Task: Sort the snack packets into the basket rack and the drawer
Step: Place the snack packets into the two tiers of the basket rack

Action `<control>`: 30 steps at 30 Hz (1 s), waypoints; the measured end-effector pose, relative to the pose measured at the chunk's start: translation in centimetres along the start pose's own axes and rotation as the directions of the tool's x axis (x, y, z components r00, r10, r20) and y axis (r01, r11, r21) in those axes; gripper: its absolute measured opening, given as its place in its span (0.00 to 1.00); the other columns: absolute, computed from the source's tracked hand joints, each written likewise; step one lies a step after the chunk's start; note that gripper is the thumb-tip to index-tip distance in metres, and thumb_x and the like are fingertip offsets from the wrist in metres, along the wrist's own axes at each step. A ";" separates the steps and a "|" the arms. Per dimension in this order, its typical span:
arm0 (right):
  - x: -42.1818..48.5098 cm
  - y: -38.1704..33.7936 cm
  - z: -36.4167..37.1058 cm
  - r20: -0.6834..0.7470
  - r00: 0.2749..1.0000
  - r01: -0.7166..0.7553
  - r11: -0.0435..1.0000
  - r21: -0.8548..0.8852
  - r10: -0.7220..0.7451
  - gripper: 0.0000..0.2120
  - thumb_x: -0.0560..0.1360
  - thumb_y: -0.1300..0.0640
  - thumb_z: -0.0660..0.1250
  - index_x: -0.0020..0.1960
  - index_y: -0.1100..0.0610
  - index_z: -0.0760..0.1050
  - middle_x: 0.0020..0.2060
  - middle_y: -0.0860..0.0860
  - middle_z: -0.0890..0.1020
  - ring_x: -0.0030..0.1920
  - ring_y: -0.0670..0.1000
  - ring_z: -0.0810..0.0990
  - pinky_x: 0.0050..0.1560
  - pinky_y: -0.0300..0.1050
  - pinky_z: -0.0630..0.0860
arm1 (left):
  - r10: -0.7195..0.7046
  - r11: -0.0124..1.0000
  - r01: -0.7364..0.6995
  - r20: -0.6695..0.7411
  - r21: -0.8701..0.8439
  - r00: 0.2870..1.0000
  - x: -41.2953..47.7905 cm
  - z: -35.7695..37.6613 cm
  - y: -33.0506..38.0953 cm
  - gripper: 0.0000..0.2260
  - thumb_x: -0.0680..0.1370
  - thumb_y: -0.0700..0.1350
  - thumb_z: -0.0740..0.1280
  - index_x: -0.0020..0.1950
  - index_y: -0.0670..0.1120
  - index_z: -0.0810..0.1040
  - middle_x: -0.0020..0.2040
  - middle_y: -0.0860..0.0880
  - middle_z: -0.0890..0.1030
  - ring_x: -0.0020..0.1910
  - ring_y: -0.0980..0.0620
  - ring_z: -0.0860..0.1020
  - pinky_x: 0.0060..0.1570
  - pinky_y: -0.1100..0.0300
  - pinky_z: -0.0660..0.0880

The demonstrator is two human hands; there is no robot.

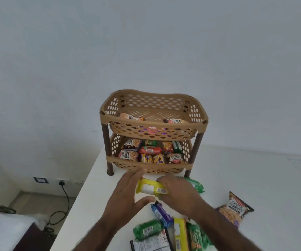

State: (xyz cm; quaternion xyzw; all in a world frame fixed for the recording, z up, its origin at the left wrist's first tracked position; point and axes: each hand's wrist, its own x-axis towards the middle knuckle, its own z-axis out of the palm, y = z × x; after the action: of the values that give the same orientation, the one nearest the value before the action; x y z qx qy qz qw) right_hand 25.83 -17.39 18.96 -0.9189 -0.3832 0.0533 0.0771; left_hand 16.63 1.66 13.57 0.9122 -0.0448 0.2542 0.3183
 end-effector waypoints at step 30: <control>32.1 -1.5 -12.8 0.141 0.990 -0.012 0.997 -0.076 0.022 0.16 0.74 0.64 0.72 0.62 0.58 0.80 0.53 0.53 0.82 0.51 0.52 0.79 0.41 0.42 0.73 | -0.397 0.879 0.254 0.325 0.404 0.858 -5.7 8.6 -12.6 0.27 0.76 0.62 0.61 0.68 0.48 0.79 0.72 0.44 0.75 0.69 0.43 0.76 0.72 0.57 0.50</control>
State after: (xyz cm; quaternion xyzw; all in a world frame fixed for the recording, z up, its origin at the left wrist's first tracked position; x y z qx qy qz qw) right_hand 49.27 5.22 30.58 -0.9183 -0.3816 0.1045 0.0147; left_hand 18.52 6.06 -1.98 0.9799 0.0943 0.0087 0.1754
